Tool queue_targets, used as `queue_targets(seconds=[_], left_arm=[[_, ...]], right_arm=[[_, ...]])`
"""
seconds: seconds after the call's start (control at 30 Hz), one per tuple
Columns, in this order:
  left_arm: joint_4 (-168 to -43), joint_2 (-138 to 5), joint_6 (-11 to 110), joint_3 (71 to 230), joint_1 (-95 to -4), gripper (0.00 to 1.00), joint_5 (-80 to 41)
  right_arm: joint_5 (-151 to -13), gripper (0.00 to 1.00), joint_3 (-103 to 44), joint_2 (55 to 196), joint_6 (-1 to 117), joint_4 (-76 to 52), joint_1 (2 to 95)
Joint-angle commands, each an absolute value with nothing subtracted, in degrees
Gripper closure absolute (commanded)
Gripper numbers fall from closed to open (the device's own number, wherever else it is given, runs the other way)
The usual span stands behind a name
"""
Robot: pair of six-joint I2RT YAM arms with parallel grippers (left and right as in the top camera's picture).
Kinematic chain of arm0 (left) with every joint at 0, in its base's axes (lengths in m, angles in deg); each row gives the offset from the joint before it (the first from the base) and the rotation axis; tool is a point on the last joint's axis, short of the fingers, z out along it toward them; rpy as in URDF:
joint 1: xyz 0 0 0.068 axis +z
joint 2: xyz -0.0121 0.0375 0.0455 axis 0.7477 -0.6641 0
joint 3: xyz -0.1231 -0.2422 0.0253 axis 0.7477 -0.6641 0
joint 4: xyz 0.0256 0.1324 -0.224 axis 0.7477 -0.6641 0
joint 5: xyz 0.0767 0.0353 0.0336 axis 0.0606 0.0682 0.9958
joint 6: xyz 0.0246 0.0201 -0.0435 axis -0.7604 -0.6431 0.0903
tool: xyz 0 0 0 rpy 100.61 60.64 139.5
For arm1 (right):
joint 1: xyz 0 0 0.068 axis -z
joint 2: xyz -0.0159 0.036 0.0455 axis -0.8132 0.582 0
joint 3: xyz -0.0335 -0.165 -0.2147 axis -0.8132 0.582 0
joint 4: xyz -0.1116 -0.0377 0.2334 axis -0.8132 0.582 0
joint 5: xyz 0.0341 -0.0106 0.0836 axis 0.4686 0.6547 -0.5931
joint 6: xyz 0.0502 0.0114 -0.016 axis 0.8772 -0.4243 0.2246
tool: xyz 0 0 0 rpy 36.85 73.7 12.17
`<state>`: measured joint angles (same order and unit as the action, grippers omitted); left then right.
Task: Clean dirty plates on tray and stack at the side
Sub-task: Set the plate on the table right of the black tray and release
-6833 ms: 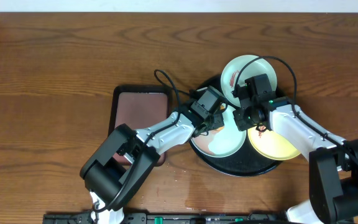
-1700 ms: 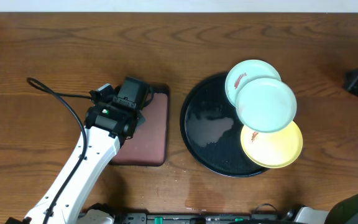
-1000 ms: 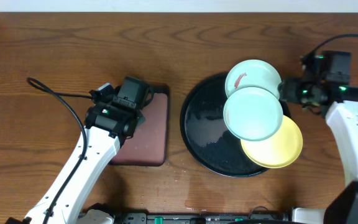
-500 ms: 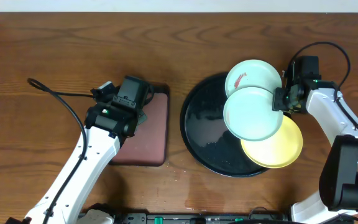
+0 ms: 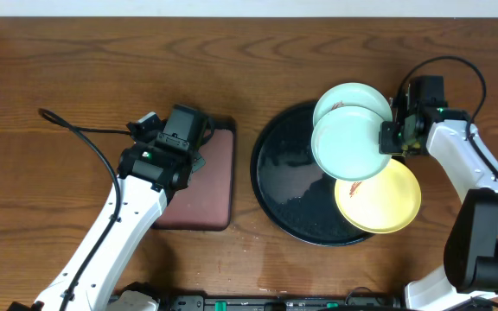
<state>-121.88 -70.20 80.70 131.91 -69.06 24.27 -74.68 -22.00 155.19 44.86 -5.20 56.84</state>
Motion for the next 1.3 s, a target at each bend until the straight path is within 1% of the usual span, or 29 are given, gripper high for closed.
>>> queue_targets(seconds=[0.0, 0.17, 0.3, 0.53, 0.73, 0.93, 1.03, 1.17, 1.27], left_arm=[[-121.77, -70.49, 80.99, 131.32, -68.82, 0.92, 24.21], [-121.59, -70.49, 80.97, 131.32, -68.82, 0.92, 24.21], [-121.59, -70.49, 80.77, 131.32, -68.82, 0.92, 24.21], [-121.59, -70.49, 80.79, 131.32, -68.82, 0.92, 24.21], [-121.59, -70.49, 80.79, 131.32, -68.82, 0.92, 24.21], [-121.59, -70.49, 80.79, 131.32, -68.82, 0.93, 24.21], [-121.59, -70.49, 80.79, 131.32, -68.82, 0.93, 24.21], [-121.59, -70.49, 80.77, 131.32, -68.82, 0.92, 24.21], [-121.55, -70.49, 80.77, 131.32, -68.82, 0.93, 24.21]], right_arm=[[-74.51, 0.99, -26.29, 155.02, 44.14, -2.01, 56.56], [-78.51, 0.99, -30.29, 153.62, 44.23, 1.29, 56.91], [-79.71, 0.99, -31.27, 150.97, 49.91, 0.26, 59.14], [-85.28, 0.99, -31.27, 148.37, 55.94, -3.21, 69.72], [-82.03, 0.99, -31.14, 149.33, 62.59, -4.09, 78.02], [-74.79, 0.99, -31.09, 152.24, 67.0, -4.31, 80.41], [-73.79, 0.92, -31.09, 153.92, 67.0, -5.33, 80.34], [-73.9, 0.9, -31.09, 155.83, 67.42, -5.51, 80.23], [-75.54, 0.75, -31.09, 157.01, 67.29, -5.49, 80.17]])
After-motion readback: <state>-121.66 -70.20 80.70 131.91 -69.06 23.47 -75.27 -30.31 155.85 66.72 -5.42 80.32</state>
